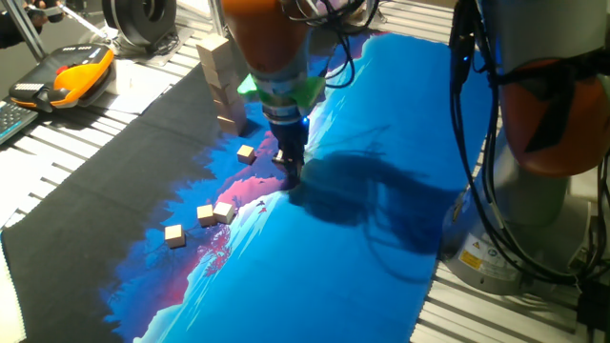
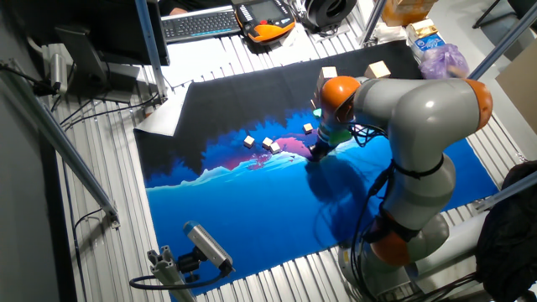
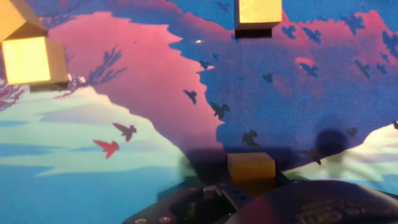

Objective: Stack the blocks in a vertical line of five

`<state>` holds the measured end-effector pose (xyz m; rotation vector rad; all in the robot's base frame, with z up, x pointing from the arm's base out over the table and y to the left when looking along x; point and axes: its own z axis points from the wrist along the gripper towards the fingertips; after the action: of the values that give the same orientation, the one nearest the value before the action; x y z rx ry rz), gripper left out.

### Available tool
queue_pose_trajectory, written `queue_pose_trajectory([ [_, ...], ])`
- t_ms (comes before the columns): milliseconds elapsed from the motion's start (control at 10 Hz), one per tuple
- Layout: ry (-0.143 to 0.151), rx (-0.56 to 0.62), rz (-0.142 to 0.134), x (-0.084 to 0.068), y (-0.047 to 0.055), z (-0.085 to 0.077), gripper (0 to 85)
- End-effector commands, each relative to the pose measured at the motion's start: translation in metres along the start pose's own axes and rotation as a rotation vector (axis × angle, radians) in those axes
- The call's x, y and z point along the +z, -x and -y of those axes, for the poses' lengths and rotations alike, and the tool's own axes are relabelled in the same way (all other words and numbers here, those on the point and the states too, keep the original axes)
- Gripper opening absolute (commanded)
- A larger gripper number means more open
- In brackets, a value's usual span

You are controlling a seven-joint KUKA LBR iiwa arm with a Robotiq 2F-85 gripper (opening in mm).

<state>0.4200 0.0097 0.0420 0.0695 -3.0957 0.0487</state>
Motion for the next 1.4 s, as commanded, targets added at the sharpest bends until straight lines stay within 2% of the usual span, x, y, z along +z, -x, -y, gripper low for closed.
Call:
queue_pose_trajectory([
  [0,0.005,0.01,-0.008,0.001,0.001,0.0,0.0],
  [100,0.013,0.029,-0.013,0.001,0.002,-0.002,0.0],
  [300,0.017,0.075,-0.017,0.004,0.004,-0.004,34.0],
  [400,0.026,0.085,-0.012,0.006,0.005,-0.005,34.0],
  [500,0.019,0.09,-0.003,0.008,0.006,-0.005,51.0],
  [600,0.02,0.099,0.001,0.009,0.007,-0.005,51.0],
  [700,0.02,0.112,0.004,0.009,0.007,-0.005,68.0],
  [900,0.02,0.127,0.006,0.003,0.008,-0.007,68.0],
  [1100,0.015,0.143,-0.007,-0.015,0.011,-0.012,68.0],
  [1300,0.026,0.148,-0.021,-0.034,0.027,-0.013,68.0],
])
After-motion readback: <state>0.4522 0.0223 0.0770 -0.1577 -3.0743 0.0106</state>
